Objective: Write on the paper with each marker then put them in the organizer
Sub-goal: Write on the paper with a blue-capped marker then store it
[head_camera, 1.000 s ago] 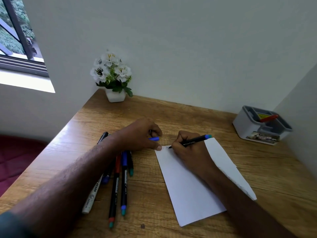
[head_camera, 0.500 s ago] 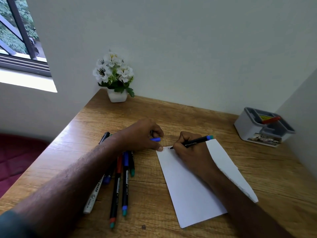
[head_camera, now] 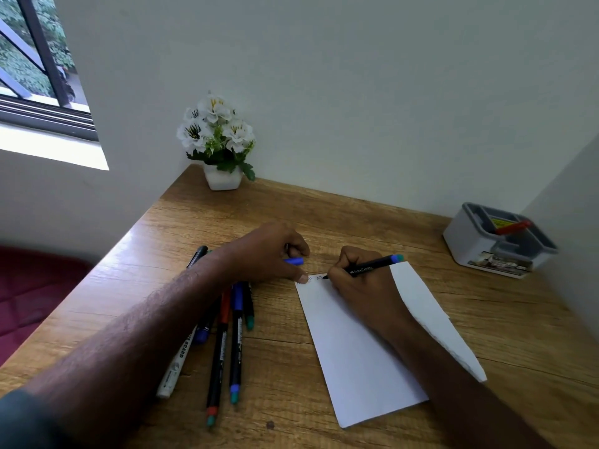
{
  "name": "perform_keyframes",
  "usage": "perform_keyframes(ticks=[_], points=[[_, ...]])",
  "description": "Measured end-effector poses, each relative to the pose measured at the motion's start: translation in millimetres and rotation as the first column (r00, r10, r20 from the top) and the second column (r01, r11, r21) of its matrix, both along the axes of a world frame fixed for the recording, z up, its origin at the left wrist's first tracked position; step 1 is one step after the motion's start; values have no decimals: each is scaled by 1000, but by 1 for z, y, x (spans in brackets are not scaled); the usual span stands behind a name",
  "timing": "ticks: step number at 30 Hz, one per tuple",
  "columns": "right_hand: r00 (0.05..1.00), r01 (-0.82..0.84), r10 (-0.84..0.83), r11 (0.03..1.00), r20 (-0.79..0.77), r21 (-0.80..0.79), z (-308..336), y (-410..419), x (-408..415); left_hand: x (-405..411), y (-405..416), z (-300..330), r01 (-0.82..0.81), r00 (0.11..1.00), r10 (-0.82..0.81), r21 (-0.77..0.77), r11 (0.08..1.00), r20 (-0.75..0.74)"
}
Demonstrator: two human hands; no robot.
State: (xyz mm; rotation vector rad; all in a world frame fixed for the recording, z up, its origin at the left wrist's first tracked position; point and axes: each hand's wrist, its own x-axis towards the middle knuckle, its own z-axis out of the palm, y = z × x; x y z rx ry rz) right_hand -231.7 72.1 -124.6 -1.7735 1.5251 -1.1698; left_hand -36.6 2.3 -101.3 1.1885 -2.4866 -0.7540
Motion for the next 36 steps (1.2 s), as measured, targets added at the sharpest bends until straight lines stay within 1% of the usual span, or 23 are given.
perform_keyframes(ticks=[3,6,10,30,36], points=[[1000,-20,20,1000,2,6,0,1,0,1,0,1,1,1000,-1,11,1000,-6],[1000,5,-5,1000,26,1,-1,-1,-1,0,0,1,-3,1000,3,14,1000,-2],[1000,10,-10,1000,-5,-1,-1,-1,0,0,1,1,2,1000,-1,13,1000,-7],[999,52,-52,999,-10,-8,-2,-3,-1,0,1,0,4,1000,-4,-1,1000,-11],[998,53,-53,999,17,-6,0,-2,-1,0,1,1,5,1000,-5,-1,1000,-1]])
